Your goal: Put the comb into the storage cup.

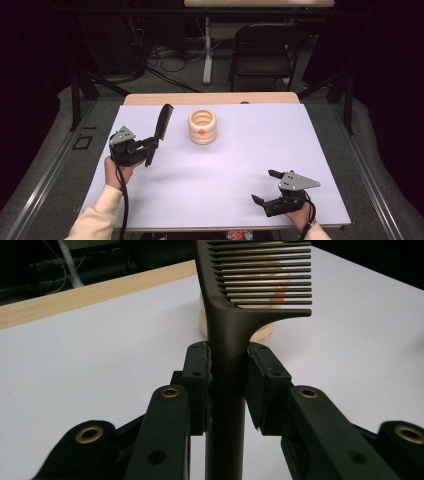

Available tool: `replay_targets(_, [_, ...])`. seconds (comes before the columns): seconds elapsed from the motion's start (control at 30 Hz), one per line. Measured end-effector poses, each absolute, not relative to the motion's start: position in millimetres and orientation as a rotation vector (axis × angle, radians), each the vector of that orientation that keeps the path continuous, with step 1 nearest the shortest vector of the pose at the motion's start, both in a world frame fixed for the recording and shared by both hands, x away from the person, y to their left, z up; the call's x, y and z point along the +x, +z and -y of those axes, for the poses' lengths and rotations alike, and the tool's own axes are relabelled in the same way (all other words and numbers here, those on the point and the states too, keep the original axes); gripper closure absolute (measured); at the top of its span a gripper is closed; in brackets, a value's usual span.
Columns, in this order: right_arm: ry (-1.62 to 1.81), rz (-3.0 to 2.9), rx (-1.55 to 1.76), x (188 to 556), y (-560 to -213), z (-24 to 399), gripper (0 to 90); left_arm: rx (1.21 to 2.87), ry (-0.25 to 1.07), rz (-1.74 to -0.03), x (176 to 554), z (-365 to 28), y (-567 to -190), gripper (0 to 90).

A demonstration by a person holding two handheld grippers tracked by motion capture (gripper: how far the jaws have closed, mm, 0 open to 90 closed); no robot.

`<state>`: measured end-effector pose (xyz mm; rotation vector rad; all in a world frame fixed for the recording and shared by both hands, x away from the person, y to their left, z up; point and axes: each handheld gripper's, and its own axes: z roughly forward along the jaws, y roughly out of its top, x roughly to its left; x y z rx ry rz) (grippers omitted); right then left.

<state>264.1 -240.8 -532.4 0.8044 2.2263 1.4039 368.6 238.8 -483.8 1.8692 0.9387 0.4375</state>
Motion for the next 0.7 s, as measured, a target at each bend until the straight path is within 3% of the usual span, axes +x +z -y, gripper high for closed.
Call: replay_targets(0.7, [1.401, -2.239, 0.809, 267.8, -534.0, 238.4, 0.3, 1.837, 0.448, -0.933, 386.7, -228.8, -474.5, 72.8])
